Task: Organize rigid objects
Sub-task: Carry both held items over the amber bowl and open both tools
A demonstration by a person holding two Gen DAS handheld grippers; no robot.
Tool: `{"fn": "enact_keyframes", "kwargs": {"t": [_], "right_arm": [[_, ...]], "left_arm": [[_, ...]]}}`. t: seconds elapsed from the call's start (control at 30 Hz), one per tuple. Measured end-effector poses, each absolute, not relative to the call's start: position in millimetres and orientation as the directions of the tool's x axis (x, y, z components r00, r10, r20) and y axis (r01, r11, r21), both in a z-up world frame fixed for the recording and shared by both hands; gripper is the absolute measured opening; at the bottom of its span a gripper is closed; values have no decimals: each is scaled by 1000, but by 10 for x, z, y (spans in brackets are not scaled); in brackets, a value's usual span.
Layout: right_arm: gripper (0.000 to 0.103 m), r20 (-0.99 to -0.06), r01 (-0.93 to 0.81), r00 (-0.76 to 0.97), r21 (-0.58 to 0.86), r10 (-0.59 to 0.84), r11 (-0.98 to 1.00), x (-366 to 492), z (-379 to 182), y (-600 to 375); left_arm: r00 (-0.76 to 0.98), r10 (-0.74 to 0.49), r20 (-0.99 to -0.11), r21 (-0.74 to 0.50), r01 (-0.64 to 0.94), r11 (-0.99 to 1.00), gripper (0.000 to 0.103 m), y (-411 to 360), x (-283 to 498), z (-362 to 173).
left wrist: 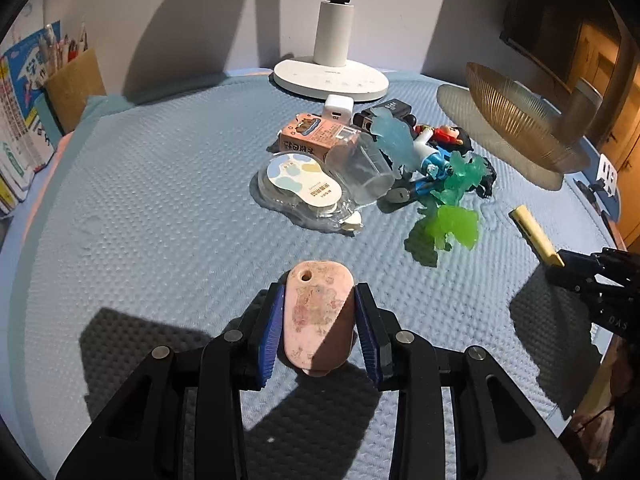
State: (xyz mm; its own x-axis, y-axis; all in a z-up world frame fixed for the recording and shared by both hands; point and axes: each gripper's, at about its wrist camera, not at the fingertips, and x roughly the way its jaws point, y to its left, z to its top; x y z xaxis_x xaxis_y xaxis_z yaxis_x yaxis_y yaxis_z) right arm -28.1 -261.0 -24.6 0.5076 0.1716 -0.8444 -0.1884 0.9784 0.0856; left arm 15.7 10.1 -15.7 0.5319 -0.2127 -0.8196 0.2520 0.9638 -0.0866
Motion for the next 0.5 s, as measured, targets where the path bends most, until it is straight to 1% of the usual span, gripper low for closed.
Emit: {"fn": "enact_keyframes", "kwargs": {"t": [0.07, 0.1, 0.13, 0.2, 0.23, 0.27, 0.3, 0.37, 0.43, 0.5], "right_arm": [[31, -839, -166, 523, 70, 148, 984, -242, -257, -2572], [36, -839, -156, 526, 67, 140, 985, -222, -253, -2541], [43, -836, -144, 531, 68, 135, 987, -189, -253, -2498], [45, -837, -118, 536, 54, 109, 992, -75, -284, -2457], [43, -835, -114, 543, 30, 88, 993, -64, -280, -2414], [37, -833, -123, 547, 21, 85, 992, -61, -269, -2363], [25, -833, -139, 545, 22, 95, 990, -77, -258, -2339], [24, -836, -177, 536, 28, 120, 984, -144, -233, -2319], [23, -836, -177, 518, 102, 180, 979, -209, -159, -2459], [22, -803, -153, 554, 162, 220, 975, -267, 43, -2713]], "left_arm": [[533, -201, -822, -78, 244, 967, 32, 85, 147, -159], [532, -196, -824, -75, 241, 968, 32, 82, 151, -162], [532, -186, -826, -67, 236, 969, 32, 70, 157, -160], [538, -164, -827, -43, 231, 972, 32, 33, 153, -161], [539, -155, -828, -33, 228, 973, 32, 19, 150, -162], [539, -146, -829, -24, 226, 974, 32, 5, 140, -154], [535, -145, -832, -22, 229, 973, 32, -12, 122, -133], [552, -175, -815, -32, 259, 965, 32, -84, 28, 29], [574, -192, -796, -26, 284, 958, 32, -186, -25, 218], [610, -230, -758, -28, 323, 946, 32, -366, -24, 511]]}}
